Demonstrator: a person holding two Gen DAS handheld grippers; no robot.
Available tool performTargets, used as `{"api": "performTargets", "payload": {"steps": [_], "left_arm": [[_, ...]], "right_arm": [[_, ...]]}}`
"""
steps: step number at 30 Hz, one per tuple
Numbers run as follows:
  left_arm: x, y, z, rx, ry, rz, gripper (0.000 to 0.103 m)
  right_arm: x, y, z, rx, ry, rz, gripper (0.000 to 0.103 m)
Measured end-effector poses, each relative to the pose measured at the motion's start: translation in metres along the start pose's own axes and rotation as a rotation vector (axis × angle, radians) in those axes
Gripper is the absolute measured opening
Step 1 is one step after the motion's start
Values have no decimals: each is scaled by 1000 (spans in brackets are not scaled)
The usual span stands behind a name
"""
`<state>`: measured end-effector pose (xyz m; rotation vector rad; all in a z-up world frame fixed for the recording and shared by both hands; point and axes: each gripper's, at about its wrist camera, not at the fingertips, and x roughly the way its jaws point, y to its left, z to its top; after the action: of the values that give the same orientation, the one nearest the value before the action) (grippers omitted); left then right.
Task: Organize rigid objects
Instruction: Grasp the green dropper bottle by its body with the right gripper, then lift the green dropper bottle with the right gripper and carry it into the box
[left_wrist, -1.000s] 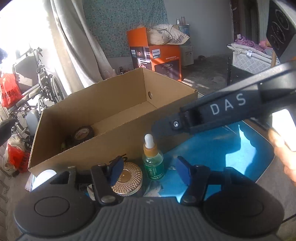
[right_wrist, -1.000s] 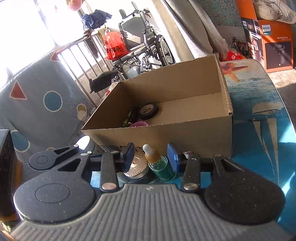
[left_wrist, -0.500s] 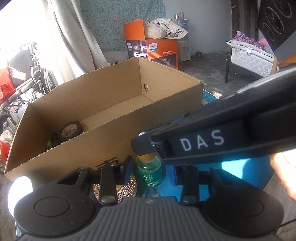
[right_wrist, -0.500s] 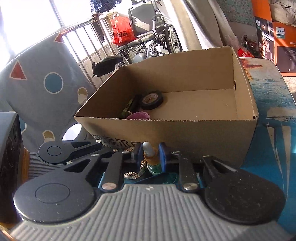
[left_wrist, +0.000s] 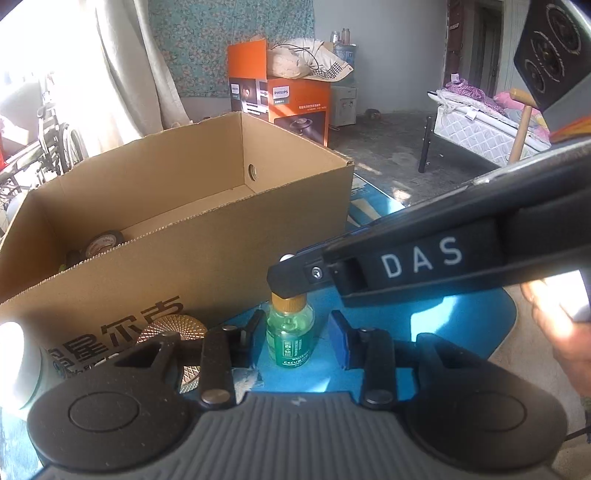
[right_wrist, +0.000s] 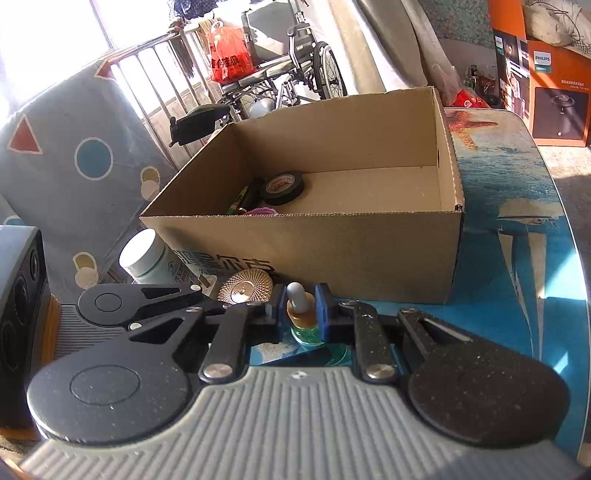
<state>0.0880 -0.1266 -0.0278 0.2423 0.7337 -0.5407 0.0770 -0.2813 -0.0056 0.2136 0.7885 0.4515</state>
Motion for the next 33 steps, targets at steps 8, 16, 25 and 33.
{"api": "performTargets", "payload": {"steps": [8,16,25,33], "left_arm": [[13,-10,-7,40,30,10,42],[30,-9,-7,48,41,13,43],[41,-10,-12,50,37,9,38],[36,-12,-14,34,29,6,33]], "right_arm": [[-8,0,-9,-15,-5,-16,17],[-2,1,-6,-48,7,-32,19],[2,-10,-8,-1,13,4,20],[-1,-10,-9,9,4,-4,19]]}}
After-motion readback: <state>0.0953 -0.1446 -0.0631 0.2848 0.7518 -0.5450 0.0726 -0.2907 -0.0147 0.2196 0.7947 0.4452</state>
